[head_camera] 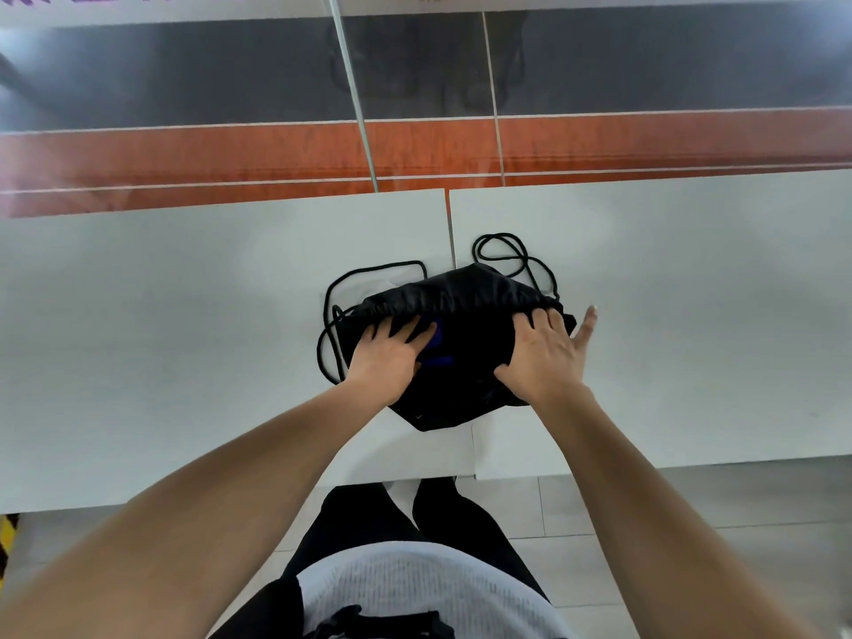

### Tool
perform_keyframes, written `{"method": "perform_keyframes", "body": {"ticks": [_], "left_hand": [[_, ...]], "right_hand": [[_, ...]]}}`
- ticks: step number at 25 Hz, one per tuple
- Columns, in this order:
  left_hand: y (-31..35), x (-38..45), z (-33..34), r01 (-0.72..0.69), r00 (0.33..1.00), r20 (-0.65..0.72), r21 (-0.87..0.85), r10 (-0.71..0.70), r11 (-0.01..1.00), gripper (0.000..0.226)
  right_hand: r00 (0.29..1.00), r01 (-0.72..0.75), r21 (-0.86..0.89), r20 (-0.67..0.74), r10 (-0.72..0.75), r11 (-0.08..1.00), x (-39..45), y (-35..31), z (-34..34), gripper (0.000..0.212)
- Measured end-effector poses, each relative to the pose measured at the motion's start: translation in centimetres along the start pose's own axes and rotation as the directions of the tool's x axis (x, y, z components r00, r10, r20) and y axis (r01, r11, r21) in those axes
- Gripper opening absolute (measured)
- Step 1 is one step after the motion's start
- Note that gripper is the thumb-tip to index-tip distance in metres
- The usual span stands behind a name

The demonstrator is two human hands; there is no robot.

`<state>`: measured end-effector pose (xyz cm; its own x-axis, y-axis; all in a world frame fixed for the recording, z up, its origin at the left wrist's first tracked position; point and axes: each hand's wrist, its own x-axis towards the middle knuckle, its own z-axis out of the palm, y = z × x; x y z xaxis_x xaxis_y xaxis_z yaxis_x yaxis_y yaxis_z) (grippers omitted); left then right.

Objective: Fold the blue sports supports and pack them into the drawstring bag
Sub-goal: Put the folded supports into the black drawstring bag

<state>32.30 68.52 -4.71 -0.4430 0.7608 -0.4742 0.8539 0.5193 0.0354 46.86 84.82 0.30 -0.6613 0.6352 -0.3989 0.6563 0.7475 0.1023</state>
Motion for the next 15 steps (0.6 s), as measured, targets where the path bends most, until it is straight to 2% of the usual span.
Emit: {"method": "perform_keyframes", "body": {"ticks": [3, 8, 11, 15], "left_hand": [[0.3, -0.4, -0.4, -0.011, 0.999, -0.032, 0.006, 0.011, 1.0, 0.064], [0.8, -3.6, -2.3, -0.047, 0.981, -0.193, -0.132, 0.021, 0.99, 0.053], [-1.2, -7.4, -3.9, -0.004, 0.947, -0.31, -0.262, -0.08, 0.965, 0.042], [-6.6, -13.1, -5.3, 0.099, 0.876, -0.407, -0.373, -0.258, 0.923, 0.036]], "right_hand": [[0.999, 0.035, 0.055, -0.035, -0.034, 0.998, -0.4, -0.3, 0.0, 0.065], [0.95, 0.108, 0.262, -0.312, -0.022, 0.959, -1.4, -3.5, -0.8, 0.033], [0.916, 0.231, 0.28, -0.387, -0.111, 0.932, -1.9, -7.8, -2.6, 0.031], [0.867, 0.408, 0.293, -0.42, -0.267, 0.865, -3.2, -15.0, -5.5, 0.031]]}}
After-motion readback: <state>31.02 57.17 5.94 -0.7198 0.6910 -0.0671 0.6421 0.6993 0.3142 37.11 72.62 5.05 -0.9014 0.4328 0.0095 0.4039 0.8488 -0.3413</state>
